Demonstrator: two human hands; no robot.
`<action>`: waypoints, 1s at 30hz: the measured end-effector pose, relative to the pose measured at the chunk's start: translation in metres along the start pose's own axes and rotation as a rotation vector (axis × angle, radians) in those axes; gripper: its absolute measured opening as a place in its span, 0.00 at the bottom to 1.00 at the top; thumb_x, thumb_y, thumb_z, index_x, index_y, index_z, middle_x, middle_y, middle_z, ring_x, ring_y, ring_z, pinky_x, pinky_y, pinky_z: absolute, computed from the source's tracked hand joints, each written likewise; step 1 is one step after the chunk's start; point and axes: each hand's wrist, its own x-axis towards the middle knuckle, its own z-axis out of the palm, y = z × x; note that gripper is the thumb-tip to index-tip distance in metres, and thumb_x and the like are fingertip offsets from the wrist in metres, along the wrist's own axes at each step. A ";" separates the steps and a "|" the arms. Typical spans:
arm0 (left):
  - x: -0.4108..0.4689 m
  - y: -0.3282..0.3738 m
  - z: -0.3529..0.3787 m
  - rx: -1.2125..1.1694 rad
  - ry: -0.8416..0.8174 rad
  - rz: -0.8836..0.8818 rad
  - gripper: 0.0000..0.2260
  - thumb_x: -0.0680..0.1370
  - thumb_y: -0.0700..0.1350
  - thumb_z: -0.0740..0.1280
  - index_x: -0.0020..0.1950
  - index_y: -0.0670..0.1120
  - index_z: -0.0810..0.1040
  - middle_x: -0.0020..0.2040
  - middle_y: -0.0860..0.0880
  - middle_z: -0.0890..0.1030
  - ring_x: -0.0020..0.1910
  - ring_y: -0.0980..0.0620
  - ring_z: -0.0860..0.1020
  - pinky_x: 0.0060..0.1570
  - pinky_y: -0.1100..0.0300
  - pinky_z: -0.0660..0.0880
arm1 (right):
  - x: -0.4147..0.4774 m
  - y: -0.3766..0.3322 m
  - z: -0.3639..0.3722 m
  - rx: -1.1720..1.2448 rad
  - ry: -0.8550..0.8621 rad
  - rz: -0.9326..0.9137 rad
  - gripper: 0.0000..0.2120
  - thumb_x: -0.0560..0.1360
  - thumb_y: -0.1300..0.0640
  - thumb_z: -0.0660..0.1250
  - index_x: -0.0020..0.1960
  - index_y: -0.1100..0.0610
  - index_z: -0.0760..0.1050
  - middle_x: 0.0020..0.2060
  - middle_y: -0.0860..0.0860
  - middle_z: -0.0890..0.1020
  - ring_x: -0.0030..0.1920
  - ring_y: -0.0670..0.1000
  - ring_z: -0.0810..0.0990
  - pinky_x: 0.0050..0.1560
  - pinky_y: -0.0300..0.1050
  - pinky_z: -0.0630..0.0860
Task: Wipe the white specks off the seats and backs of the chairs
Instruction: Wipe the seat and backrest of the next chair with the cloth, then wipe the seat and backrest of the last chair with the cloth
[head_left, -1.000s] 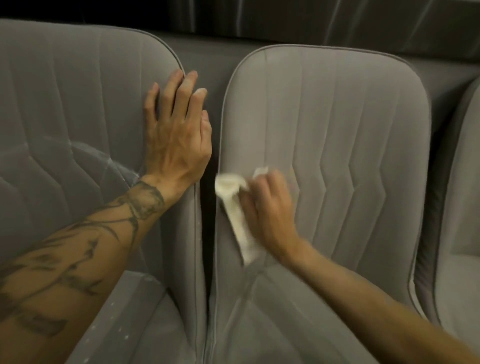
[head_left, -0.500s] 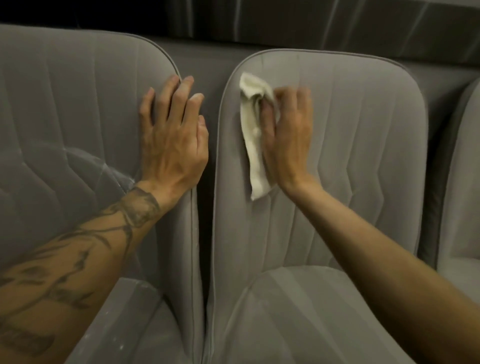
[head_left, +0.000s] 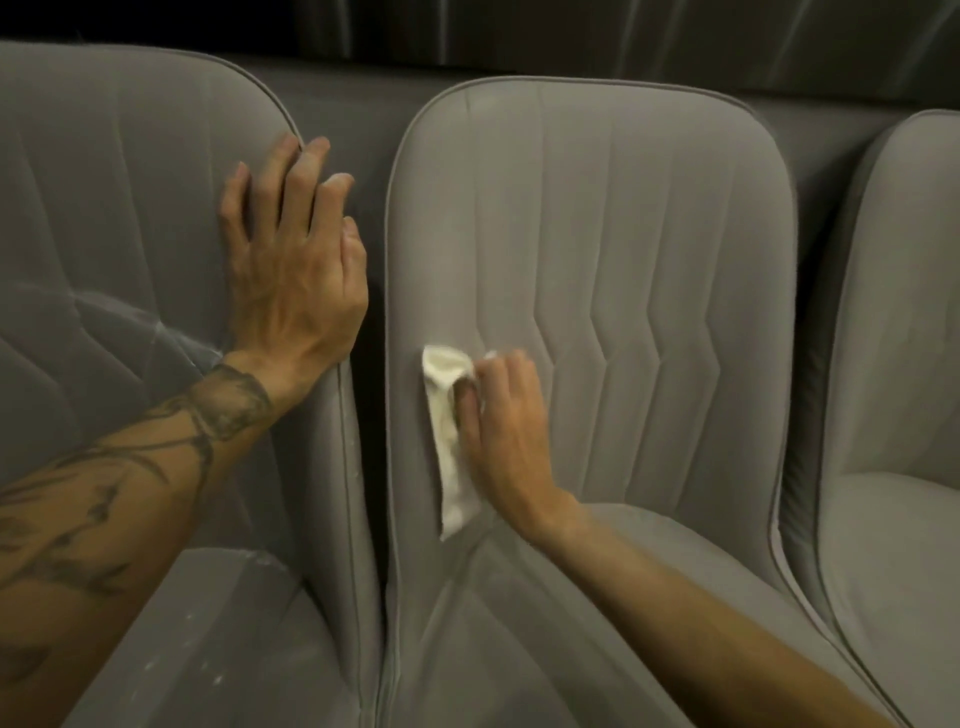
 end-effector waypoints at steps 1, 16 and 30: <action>0.000 0.000 0.000 0.000 -0.004 0.000 0.17 0.84 0.46 0.56 0.71 0.43 0.71 0.79 0.43 0.68 0.80 0.42 0.61 0.79 0.41 0.53 | -0.025 0.002 -0.002 0.024 -0.106 -0.018 0.10 0.82 0.57 0.59 0.45 0.62 0.73 0.42 0.58 0.73 0.43 0.58 0.72 0.45 0.57 0.72; -0.014 0.014 -0.017 -0.095 -0.063 0.009 0.18 0.86 0.49 0.55 0.73 0.43 0.65 0.80 0.42 0.63 0.79 0.39 0.61 0.79 0.42 0.50 | -0.142 0.122 -0.140 -0.748 -0.426 0.433 0.11 0.76 0.50 0.66 0.56 0.53 0.75 0.55 0.54 0.74 0.53 0.59 0.73 0.52 0.53 0.69; -0.266 0.064 -0.088 -0.286 -0.515 0.076 0.11 0.79 0.50 0.59 0.50 0.46 0.78 0.49 0.46 0.74 0.43 0.41 0.73 0.42 0.47 0.64 | -0.112 0.086 -0.036 -0.394 -0.672 0.446 0.14 0.84 0.55 0.55 0.66 0.57 0.71 0.62 0.57 0.74 0.62 0.59 0.71 0.63 0.50 0.62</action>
